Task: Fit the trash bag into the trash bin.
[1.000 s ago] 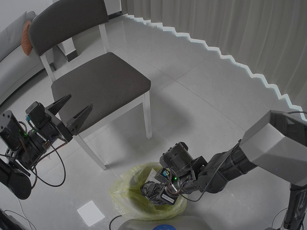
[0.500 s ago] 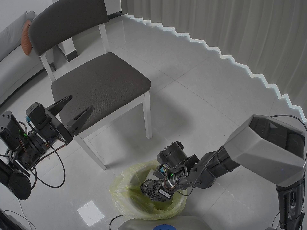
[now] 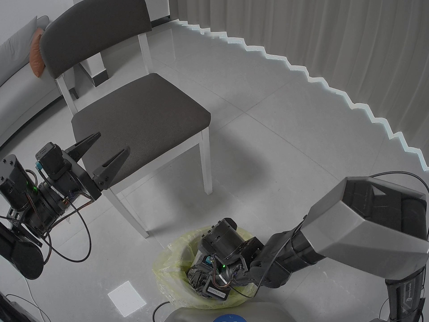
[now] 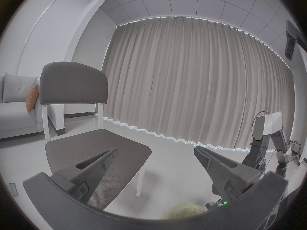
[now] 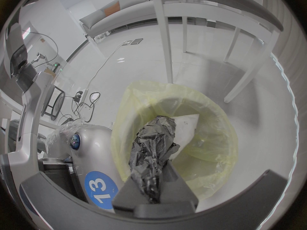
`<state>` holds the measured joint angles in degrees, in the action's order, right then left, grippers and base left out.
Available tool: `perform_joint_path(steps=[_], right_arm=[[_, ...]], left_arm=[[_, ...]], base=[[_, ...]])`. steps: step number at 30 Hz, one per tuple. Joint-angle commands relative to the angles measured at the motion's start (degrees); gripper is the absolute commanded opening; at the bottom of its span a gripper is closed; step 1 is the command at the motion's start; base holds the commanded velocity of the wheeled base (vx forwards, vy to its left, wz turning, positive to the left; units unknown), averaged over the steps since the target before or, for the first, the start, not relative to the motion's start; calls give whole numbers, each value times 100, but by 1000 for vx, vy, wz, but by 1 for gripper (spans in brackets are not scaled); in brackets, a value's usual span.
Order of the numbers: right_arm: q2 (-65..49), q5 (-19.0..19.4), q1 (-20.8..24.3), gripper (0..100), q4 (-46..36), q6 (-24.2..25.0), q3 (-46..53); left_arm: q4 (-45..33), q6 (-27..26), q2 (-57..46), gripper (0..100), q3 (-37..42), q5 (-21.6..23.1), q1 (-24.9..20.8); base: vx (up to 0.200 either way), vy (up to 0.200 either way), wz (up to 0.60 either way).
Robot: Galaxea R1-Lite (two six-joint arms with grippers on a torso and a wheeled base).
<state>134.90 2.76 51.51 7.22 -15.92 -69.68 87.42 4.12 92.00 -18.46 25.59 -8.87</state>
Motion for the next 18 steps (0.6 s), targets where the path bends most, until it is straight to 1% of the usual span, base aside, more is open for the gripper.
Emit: perform_joint_path(steps=[1,6,8,9,10,13,18], right_arm=[[-175,-12,149,0,-1,54,78],[-394,-21,290,0,-98,212,165],[-544,-21,431,0,-273,318,201],[-553,-21,431,0,-282,326,201],[-605,-21,545,0,-335,423,218],[-614,-21,668,0,-335,529,262],[-605,-21,791,0,-335,546,253]], left_arm=[[3,1,-7,100,-9,-1,0],[3,1,-7,100,0,-1,0],[12,1,-16,100,9,-1,-9],[12,1,-16,100,9,-1,-9],[12,1,-16,100,26,-1,-18],[21,1,-33,100,35,-1,-18],[56,1,-68,100,70,-1,-9]], base=[[0,0,0],[0,0,0],[0,0,0],[0,0,0],[0,0,0],[0,0,0],[0,0,0]])
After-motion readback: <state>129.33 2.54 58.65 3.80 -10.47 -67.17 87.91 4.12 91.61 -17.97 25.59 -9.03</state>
